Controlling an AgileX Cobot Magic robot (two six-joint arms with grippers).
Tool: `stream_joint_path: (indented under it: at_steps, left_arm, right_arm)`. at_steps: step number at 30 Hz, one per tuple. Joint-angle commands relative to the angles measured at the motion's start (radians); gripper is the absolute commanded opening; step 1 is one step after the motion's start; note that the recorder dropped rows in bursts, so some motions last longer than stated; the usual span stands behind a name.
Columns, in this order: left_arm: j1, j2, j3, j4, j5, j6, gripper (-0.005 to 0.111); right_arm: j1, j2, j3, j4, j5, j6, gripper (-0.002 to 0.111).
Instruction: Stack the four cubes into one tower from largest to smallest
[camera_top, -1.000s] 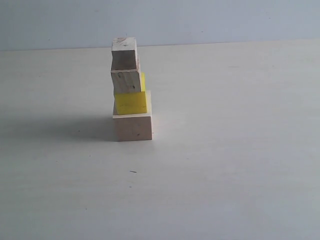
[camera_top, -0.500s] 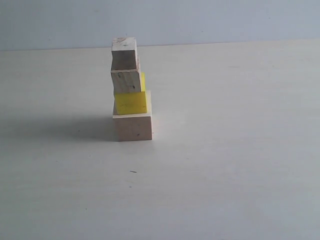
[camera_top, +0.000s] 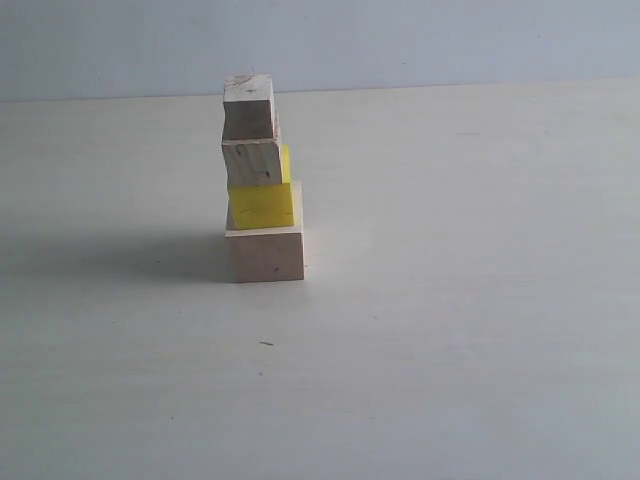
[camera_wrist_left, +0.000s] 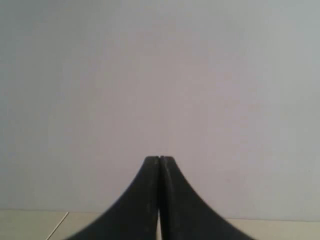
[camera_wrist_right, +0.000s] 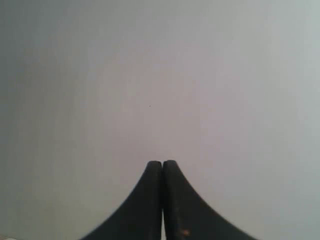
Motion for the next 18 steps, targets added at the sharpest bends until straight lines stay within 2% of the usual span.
stream_joint_path:
  at_steps: [1,10,14,18]
  left_arm:
    - [-0.004,-0.003,0.005,-0.038,0.020,-0.032,0.000]
    - [0.015,-0.012,0.036,-0.102,0.085,-0.032,0.000]
    - [0.024,-0.012,0.138,-0.105,0.068,-0.032,0.000]
    - [0.024,-0.012,0.287,-0.145,-0.053,-0.032,0.000]
  right_arm:
    - [-0.001,-0.003,0.004,0.005,-0.002,0.004,0.000]
    - [-0.001,-0.003,0.004,0.007,-0.002,0.004,0.000]
    - [-0.001,-0.003,0.004,0.009,-0.002,0.004,0.000]
    - [-0.001,-0.003,0.004,0.009,-0.002,0.004,0.000]
